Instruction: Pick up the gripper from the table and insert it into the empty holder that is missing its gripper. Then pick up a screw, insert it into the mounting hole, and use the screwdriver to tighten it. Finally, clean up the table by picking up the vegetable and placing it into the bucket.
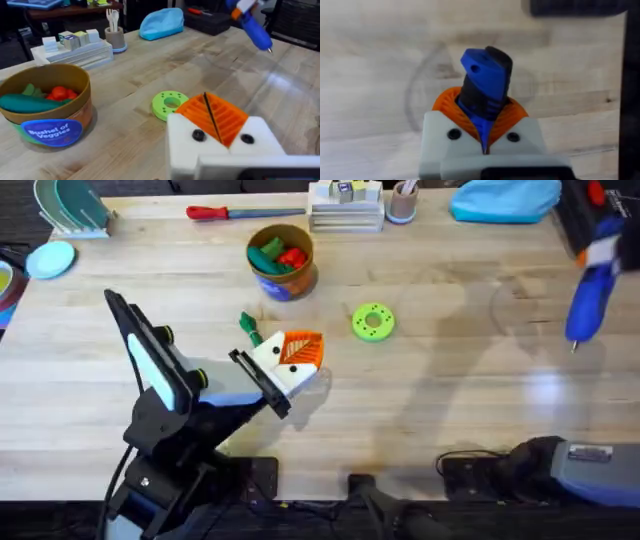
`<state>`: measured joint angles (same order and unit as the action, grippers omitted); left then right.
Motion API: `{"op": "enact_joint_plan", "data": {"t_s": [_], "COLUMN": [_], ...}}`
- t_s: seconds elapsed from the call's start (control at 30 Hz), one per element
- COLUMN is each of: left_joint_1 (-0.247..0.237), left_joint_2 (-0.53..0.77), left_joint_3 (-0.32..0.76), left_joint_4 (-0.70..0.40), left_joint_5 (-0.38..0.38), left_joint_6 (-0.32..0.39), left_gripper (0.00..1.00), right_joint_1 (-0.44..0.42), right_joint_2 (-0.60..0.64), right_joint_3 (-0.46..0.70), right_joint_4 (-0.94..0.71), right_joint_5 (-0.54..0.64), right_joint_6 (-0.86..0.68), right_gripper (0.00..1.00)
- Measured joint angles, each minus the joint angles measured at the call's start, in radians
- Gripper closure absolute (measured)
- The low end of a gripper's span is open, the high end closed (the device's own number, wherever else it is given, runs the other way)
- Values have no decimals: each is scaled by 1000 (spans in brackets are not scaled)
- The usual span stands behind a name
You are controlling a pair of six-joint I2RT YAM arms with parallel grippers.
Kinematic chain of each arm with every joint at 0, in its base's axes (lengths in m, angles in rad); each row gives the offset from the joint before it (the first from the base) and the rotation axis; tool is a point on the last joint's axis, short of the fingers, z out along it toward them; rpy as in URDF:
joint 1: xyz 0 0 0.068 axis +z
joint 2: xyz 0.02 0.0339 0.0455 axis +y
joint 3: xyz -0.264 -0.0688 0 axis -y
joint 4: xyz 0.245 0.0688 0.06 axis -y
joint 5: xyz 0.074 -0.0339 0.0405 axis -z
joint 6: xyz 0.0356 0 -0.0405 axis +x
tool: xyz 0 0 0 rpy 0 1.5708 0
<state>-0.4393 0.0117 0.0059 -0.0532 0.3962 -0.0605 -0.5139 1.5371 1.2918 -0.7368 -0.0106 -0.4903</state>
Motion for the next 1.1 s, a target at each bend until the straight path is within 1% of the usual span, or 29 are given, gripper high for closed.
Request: {"op": "enact_joint_plan", "data": {"t_s": [0.1,0.27,0.33,0.4,0.5,0.57,0.73,0.83,0.9,1.0,1.1], "left_joint_1": [0,0,0,0,0,0,0,0,0,0,0], "left_joint_2": [0,0,0,0,0,0,0,0,0,0,0], "left_joint_3": [0,0,0,0,0,0,0,0,0,0,0], "left_joint_4": [0,0,0,0,0,0,0,0,0,0,0], "left_joint_5": [0,0,0,0,0,0,0,0,0,0,0], "left_joint_6": [0,0,0,0,0,0,0,0,0,0,0], "left_gripper": [996,996,996,996,996,996,996,996,996,996,996], "right_joint_1": [1,12,41,98,211,300,538,702,805,958,1074], "right_joint_2": [-103,-224,-260,-304,-377,-428,-528,-575,-592,-600,-599], "right_joint_3": [15,15,15,7,-32,-83,-237,-317,-343,-350,-350], "right_joint_4": [-9,-21,-19,-11,29,106,416,610,697,799,861], "right_joint_5": [-76,-279,-342,-387,-436,-461,-485,-491,-496,-511,-517], "right_joint_6": [61,114,124,129,154,192,342,427,462,494,511], "right_gripper": [982,982,982,982,982,982,982,982,982,982,982]}}
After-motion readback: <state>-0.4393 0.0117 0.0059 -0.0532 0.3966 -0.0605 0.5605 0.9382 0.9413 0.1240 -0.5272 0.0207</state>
